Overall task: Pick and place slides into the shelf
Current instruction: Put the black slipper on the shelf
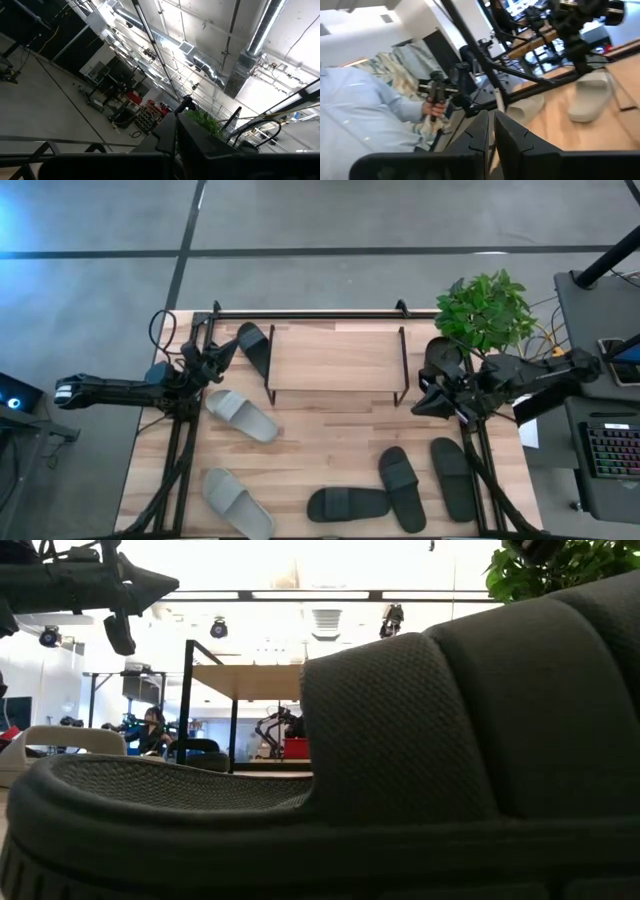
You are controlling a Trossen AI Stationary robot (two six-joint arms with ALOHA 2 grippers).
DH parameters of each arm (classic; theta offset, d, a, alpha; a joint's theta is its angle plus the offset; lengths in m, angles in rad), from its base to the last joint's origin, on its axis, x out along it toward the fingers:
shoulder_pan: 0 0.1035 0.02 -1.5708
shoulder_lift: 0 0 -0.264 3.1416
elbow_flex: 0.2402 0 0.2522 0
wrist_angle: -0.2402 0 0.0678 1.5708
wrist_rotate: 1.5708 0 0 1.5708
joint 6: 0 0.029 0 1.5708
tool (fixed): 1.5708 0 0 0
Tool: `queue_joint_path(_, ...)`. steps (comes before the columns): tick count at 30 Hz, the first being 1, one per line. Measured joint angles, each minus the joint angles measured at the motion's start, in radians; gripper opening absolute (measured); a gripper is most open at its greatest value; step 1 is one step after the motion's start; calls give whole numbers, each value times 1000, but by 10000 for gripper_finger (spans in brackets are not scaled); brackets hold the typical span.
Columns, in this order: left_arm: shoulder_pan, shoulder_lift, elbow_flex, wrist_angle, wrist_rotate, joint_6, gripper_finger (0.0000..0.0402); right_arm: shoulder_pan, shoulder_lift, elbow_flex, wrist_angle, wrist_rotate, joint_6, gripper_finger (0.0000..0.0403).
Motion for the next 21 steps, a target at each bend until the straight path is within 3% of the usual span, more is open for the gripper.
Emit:
queue_joint_path(13, 0, -4, 0, 0, -1, 0, 2, 76, 136, 155, 33, -7, -48, 22)
queue_joint_path(21, 0, -23, -1, 2, -1, -1, 2, 128, 120, 184, 28, -30, -31, 22)
